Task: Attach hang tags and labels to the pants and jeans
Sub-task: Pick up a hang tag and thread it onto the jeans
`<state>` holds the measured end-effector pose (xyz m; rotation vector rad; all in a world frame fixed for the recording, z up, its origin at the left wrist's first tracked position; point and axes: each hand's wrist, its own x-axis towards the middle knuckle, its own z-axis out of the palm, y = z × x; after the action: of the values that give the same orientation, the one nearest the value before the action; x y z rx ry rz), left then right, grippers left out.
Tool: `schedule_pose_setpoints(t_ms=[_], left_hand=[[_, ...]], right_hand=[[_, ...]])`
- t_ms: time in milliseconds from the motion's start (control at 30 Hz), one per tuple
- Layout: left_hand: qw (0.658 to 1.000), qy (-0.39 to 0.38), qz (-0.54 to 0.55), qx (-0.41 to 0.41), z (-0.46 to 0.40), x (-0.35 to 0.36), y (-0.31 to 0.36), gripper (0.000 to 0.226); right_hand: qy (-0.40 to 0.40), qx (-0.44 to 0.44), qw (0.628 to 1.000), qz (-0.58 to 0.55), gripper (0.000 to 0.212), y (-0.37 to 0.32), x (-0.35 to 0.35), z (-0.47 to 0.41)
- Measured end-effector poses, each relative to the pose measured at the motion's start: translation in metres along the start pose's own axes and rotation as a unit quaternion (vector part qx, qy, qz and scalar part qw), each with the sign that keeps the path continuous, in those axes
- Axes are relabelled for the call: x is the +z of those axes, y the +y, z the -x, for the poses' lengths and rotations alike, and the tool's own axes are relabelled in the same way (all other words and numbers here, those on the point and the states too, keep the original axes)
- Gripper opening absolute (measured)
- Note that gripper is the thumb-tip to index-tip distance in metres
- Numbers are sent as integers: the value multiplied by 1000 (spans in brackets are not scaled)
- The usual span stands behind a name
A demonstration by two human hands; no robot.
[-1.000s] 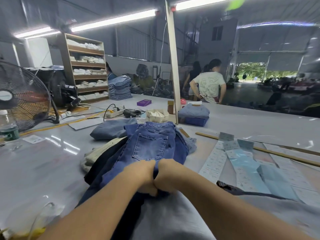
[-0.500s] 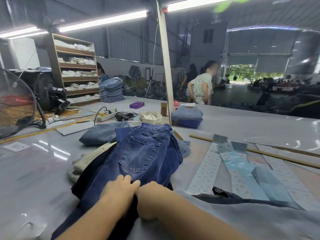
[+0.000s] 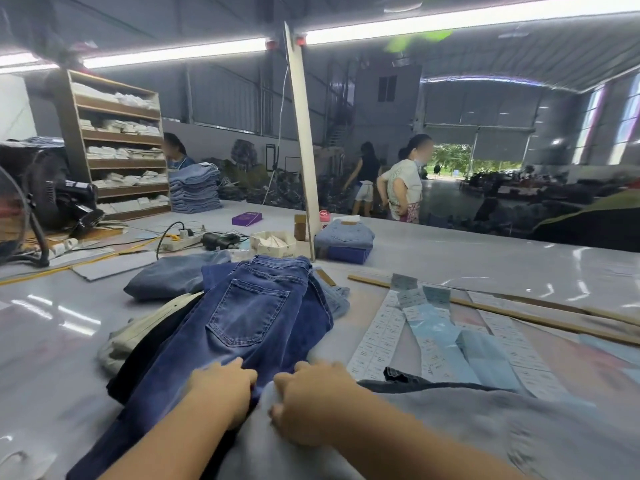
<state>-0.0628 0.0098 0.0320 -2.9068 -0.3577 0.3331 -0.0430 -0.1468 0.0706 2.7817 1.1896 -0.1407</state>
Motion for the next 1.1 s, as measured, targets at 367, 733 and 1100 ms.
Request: schedule_pose_setpoints(t_ms=[367, 733, 1100], left_hand=[[997, 51, -21, 47, 39, -100, 98, 34], [959, 102, 54, 261, 100, -142, 242, 32], [903, 139, 110, 392, 138, -147, 315, 37]], right_hand=[[-38, 41, 990, -128, 61, 45, 2, 83], [-50, 119, 990, -61, 70, 115, -3, 206], [88, 322, 911, -243, 63, 191, 5, 342]])
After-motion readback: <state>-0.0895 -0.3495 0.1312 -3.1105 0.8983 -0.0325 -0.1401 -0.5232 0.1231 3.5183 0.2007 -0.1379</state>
